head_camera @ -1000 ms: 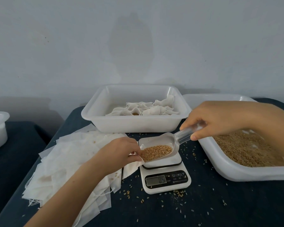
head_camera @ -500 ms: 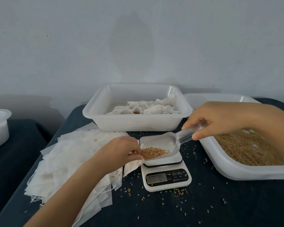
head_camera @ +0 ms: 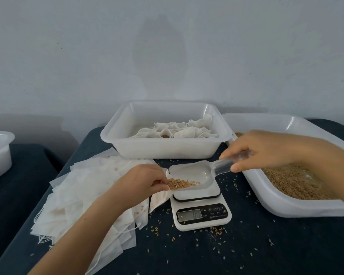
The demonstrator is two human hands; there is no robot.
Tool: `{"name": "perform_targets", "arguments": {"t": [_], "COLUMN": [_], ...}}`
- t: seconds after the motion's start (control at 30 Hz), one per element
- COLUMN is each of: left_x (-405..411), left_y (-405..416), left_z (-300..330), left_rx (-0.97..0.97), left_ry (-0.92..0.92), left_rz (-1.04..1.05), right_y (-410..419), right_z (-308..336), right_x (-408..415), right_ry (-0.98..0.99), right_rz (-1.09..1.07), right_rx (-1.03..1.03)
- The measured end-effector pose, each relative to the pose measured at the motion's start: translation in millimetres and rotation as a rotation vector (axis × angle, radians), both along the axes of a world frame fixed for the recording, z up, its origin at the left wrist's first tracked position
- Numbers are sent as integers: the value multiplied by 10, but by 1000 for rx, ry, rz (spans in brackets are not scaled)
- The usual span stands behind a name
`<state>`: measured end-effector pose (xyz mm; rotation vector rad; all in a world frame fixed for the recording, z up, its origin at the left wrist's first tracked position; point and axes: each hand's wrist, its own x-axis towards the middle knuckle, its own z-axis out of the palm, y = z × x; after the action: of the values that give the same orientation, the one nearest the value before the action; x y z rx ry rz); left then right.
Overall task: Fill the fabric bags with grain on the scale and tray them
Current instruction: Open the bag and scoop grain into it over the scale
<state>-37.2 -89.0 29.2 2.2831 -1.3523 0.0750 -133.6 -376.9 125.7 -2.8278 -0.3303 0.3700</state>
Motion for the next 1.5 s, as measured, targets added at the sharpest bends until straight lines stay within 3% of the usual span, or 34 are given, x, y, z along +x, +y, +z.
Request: {"name": "perform_targets", "arguments": {"t": [0.37,0.67,0.97,1.23,1.5], "left_x": [55,104,87,17,61], "left_y": [69,-329,-947,-1165,-894], "left_z": [186,314,106,-122,-170], "left_rx": [-226,-167,-119,23,-77], "left_ry": [131,45,-67,-186,-88], "left_rz": [145,117,91,27,101], "right_y": [-231,-514,-675,-590,-575], "right_z": [-415,-478,-572,-609,-663], "right_x": [-199,-421,-592,-647,-657], "right_ry": [-107,-266,-449,-449,-433], "right_rz": [-117,-337,-588,-661,-654], "right_rx": [316,564,610,574,530]}}
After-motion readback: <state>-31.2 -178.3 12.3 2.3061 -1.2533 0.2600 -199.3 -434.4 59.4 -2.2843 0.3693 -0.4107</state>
